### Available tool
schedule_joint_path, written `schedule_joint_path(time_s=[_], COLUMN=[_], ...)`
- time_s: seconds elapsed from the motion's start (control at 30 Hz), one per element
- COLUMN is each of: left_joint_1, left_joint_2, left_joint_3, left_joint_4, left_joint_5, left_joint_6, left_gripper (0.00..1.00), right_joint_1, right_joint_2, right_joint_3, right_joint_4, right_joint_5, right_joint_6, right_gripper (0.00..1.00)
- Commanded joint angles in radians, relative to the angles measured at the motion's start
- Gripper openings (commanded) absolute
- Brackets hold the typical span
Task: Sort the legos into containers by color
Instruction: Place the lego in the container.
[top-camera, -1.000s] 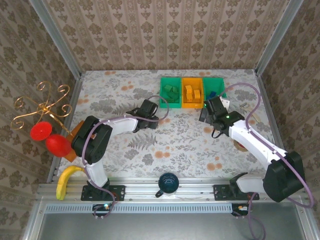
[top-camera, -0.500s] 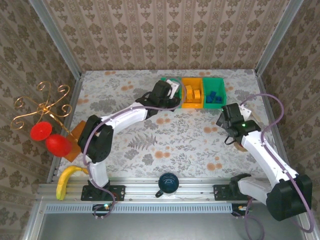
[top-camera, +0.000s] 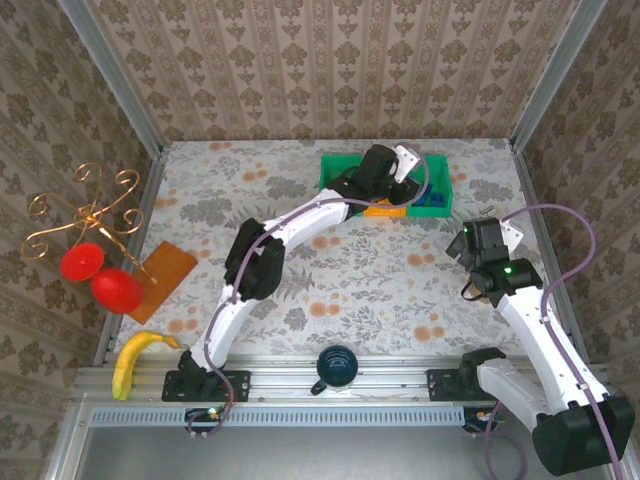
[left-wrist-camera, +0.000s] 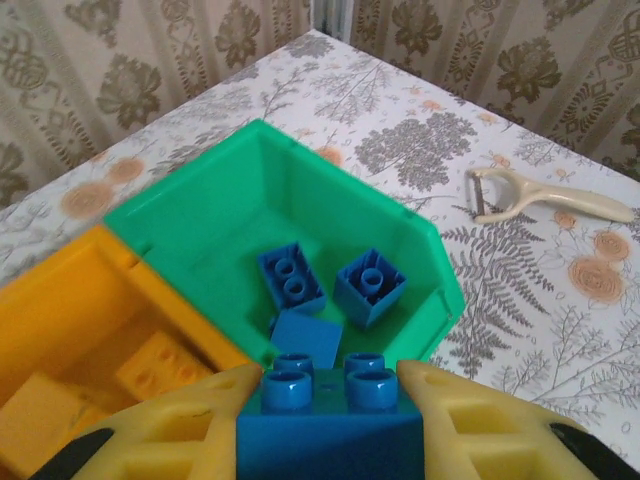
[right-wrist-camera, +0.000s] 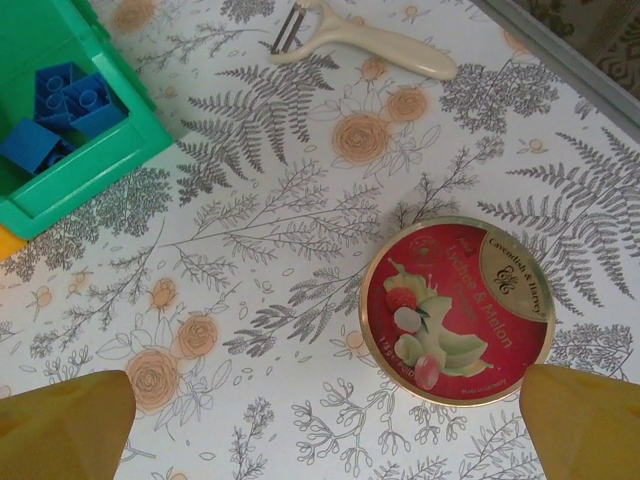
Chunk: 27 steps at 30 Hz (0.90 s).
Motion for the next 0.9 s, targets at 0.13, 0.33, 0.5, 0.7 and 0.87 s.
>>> schedule_joint_path(time_s=[0.13, 0.33, 0.5, 0.7, 0.87], left_joint_1=[-0.008, -0.006, 0.005, 0.011, 0.012], left_joint_2=[0.208, 0.291, 0.3, 0.29, 0.229], left_joint_3=[0.328, 0.368, 0.354, 0.391, 0.406], left_joint_4=[0.002, 0.138, 0.188, 0.165, 0.101], left_joint_5=[0.09, 0.094, 0.075, 0.086, 0.099], left_joint_6=[0.01, -0.016, -0.017, -0.02, -0.014], left_gripper=[0.26, 0.35, 0.55, 0.7, 0.78], right_joint_1=[-0.005, -0.006, -0.005, -0.005, -0.005], right_joint_2=[-0.004, -0.016, -0.033, -0.029, -0.02], right_joint_3=[-0.005, 0.003, -0.003, -0.003, -0.014], right_joint_4=[-0.024, -0.045, -0.04, -0.026, 0.004], right_joint_5=[-0.012, -0.009, -0.02, -0.03, -0.062], right_joint_6=[0.006, -0.004, -0.008, -0.018, -0.027], right_gripper=[1.0, 1.0, 1.0, 1.0, 1.0])
